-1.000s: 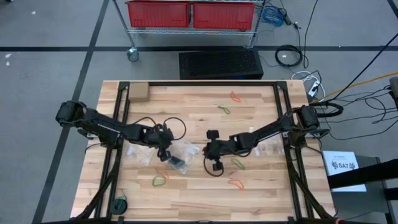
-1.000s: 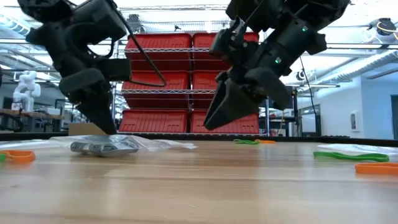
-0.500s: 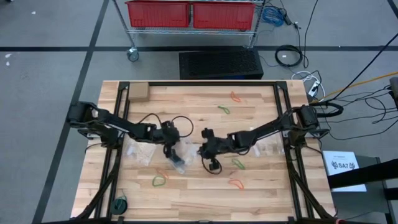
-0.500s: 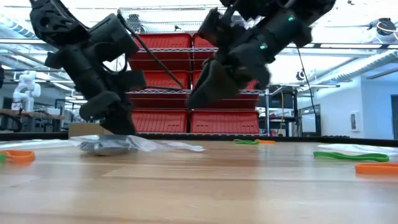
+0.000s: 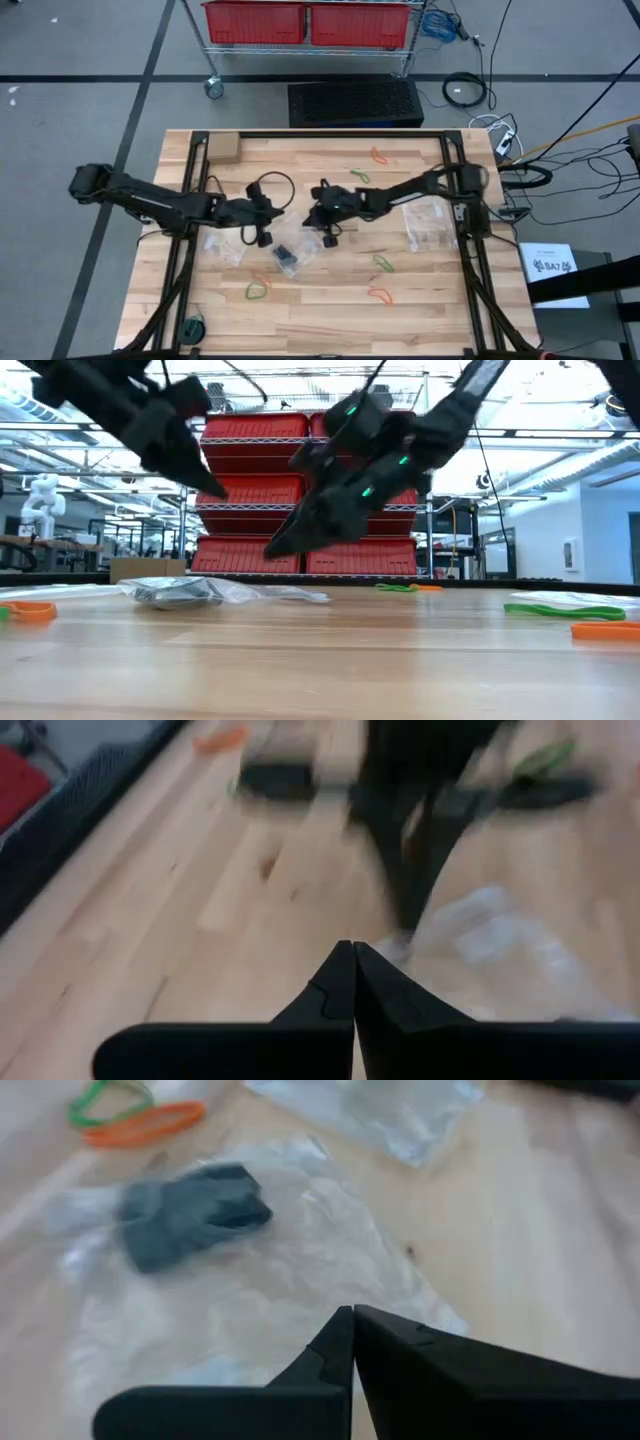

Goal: Sort rubber bands
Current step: Close the top left transparent zip bag

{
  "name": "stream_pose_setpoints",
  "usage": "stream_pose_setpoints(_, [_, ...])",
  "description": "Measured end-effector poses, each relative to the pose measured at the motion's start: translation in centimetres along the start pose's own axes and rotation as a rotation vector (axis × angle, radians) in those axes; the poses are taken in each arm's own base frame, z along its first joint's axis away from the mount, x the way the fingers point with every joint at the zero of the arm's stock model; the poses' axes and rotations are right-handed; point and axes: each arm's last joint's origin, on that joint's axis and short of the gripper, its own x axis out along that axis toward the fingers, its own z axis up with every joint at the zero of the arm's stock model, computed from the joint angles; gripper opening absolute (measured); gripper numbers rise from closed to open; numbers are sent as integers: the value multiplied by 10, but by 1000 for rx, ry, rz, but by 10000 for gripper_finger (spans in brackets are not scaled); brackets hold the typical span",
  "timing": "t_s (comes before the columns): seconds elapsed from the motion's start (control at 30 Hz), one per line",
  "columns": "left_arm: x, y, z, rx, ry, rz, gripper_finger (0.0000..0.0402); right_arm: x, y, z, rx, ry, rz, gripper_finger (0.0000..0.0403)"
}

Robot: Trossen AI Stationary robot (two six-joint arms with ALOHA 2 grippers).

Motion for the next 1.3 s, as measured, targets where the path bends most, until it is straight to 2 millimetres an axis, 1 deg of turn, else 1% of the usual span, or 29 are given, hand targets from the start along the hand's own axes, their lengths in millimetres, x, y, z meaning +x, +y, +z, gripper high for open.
stream_pose_setpoints(0.1, [-9, -3, 3, 1, -40, -10, 1, 28, -5, 1, -20, 24, 29, 0])
stream_pose_setpoints(0.2, [-12, -5, 0, -6, -20, -5, 1, 51, -10, 3, -13, 107, 53, 0])
stream_pose_setpoints(0.27, [-13, -6, -5, -4, 25, 16, 1, 60, -15, 10, 9, 160, 23, 0])
stream_pose_setpoints(0.33, [-14, -7, -9, -3, 59, 45, 1, 62, -19, 14, 40, 234, -45, 0])
stream_pose_setpoints(0.4, [-15, -9, -13, -5, 76, 76, 1, 60, -25, 14, 106, 293, -130, 0])
stream_pose_setpoints(0.47, [-17, -11, -14, -5, 80, 91, 1, 53, -33, 13, 240, 352, -230, 0])
stream_pose_setpoints(0.53, [-18, -13, -15, 3, 73, 95, 1, 45, -41, 7, 379, 417, -313, 0])
stream_pose_setpoints(0.6, [-19, -14, -15, 4, 68, 101, 1, 37, -44, 1, 490, 491, -368, 0])
stream_pose_setpoints(0.67, [-20, -15, -15, -3, 63, 108, 1, 32, -43, -2, 560, 547, -405, 0])
stream_pose_setpoints(0.73, [-20, -16, -16, -6, 65, 107, 1, 30, -39, -2, 562, 568, -407, 0])
stream_pose_setpoints(0.83, [-18, -20, -18, -10, 70, 41, 1, 22, -33, 12, 508, 538, -382, 0])
stream_pose_setpoints(0.9, [-13, -25, -24, -29, 86, -19, 1, 12, -32, 22, 486, 531, -346, 0])
stream_pose_setpoints(0.97, [-8, -30, -30, -47, 103, -60, 1, 0, -33, 37, 455, 486, -338, 0])
stream_pose_setpoints(1.03, [-2, -38, -33, -47, 93, -96, 1, -14, -39, 52, 422, 440, -361, 0])
stream_pose_setpoints(1.07, [1, -42, -36, -46, 89, -119, 1, -19, -42, 55, 401, 435, -377, 0])
stream_pose_setpoints(1.1, [5, -45, -39, -42, 92, -134, 1, -22, -44, 54, 383, 452, -378, 0])
stream_pose_setpoints(1.2, [16, -54, -43, -47, 66, -165, 1, -23, -49, 39, 308, 518, -357, 0])
stream_pose_setpoints(1.3, [29, -57, -53, -26, 113, -146, 1, -21, -53, 23, 261, 527, -319, 0])
